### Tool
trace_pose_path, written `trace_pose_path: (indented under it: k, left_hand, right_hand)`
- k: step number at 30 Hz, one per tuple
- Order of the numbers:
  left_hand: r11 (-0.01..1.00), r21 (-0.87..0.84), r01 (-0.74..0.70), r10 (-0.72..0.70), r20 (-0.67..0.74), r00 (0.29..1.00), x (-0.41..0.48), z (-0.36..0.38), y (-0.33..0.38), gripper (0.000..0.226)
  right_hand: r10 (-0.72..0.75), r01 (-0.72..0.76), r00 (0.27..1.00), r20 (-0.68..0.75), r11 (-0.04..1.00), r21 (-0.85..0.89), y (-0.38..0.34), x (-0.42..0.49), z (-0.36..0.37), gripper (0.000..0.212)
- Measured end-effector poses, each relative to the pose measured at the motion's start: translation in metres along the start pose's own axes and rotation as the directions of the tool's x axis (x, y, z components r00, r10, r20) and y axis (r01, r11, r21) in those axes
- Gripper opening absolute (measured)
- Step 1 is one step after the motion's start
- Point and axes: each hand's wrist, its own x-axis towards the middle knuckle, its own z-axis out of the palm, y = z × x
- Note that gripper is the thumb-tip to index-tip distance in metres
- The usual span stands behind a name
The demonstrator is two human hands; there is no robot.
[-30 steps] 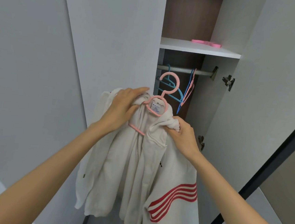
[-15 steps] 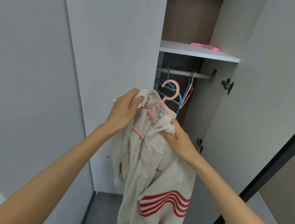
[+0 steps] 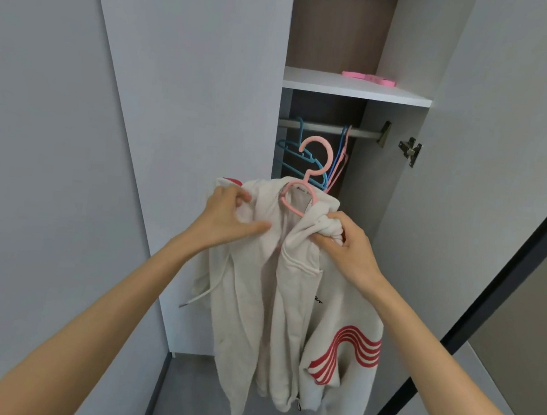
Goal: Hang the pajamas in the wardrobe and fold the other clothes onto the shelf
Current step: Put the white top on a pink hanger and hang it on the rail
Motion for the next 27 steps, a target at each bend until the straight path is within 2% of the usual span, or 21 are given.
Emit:
trace_pose_path:
  k: [2,3,4,6,7,9,11,14,16,18,20,22,23,25,27]
  left_hand:
    - [0.993,-0.105,-0.059,0.042,-0.16,0.986,0.002,-0.006,0.016,0.051]
    - [0.99,-0.122,-0.072,0.048,-0.189,0.981,0.005,-0.008,0.021,0.045]
    - [0.997,-0.061,-0.055,0.044,-0.166,0.985,0.008,-0.011,0.025,0.043]
    - [0.976,0.213,0.053,-0.055,0.004,0.998,0.012,-0.017,0.029,0.046]
    - [0.953,0.283,0.11,-0.143,0.1,0.985,0.013,-0.018,0.028,0.049]
    - [0.958,0.213,0.194,-0.242,0.232,0.942,0.013,-0.019,0.023,0.05]
    - [0.958,0.118,0.262,-0.285,0.286,0.915,0.013,-0.021,0.017,0.045]
    - [0.934,0.196,0.298,-0.352,0.378,0.856,0.015,-0.024,0.008,0.05]
    - [0.929,0.217,0.3,-0.365,0.4,0.841,0.017,-0.027,0.003,0.05]
    - [0.943,0.107,0.316,-0.333,0.373,0.866,0.02,-0.024,-0.006,0.037]
    - [0.95,-0.003,0.311,-0.304,0.214,0.929,0.021,-0.019,-0.014,0.02]
    - [0.96,0.043,0.277,-0.277,-0.006,0.961,0.022,-0.016,-0.02,0.015]
    - [0.964,0.096,0.248,-0.242,-0.069,0.968,0.022,-0.015,-0.023,0.017]
    - [0.973,0.165,0.161,-0.156,-0.045,0.987,0.024,-0.015,-0.027,0.026]
    - [0.98,0.191,0.065,-0.082,0.087,0.993,0.023,-0.017,-0.023,0.031]
  right_hand:
    - [-0.025,0.025,1.0,-0.006,0.999,-0.026,0.002,0.0,-0.003,0.018]
    - [-0.038,0.038,0.999,0.001,0.999,-0.036,0.002,-0.002,-0.003,0.02]
    - [-0.047,0.047,0.999,0.013,0.998,-0.042,0.003,-0.004,-0.003,0.021]
    - [-0.051,0.053,0.998,0.034,0.997,-0.049,0.004,-0.008,-0.001,0.023]
    - [-0.053,0.055,0.998,0.037,0.997,-0.05,0.005,-0.01,-0.002,0.023]
    - [-0.058,0.06,0.998,0.039,0.997,-0.055,0.006,-0.012,-0.004,0.022]
    - [-0.058,0.061,0.998,0.039,0.996,-0.064,0.007,-0.014,-0.005,0.022]
    - [-0.055,0.058,0.997,0.047,0.996,-0.069,0.011,-0.018,-0.004,0.024]
    - [-0.054,0.056,0.998,0.042,0.997,-0.056,0.013,-0.019,-0.003,0.024]
    - [-0.051,0.052,0.998,0.037,0.998,-0.042,0.014,-0.021,-0.004,0.023]
    - [-0.046,0.047,0.999,0.028,0.999,-0.022,0.015,-0.021,-0.006,0.023]
    - [-0.045,0.045,0.999,0.013,0.999,0.011,0.014,-0.021,-0.01,0.023]
    - [-0.047,0.047,0.999,0.006,0.999,0.023,0.014,-0.02,-0.012,0.023]
    - [-0.051,0.051,0.999,-0.002,0.998,0.031,0.014,-0.02,-0.015,0.024]
    - [-0.045,0.045,0.999,-0.012,0.998,0.036,0.015,-0.019,-0.016,0.024]
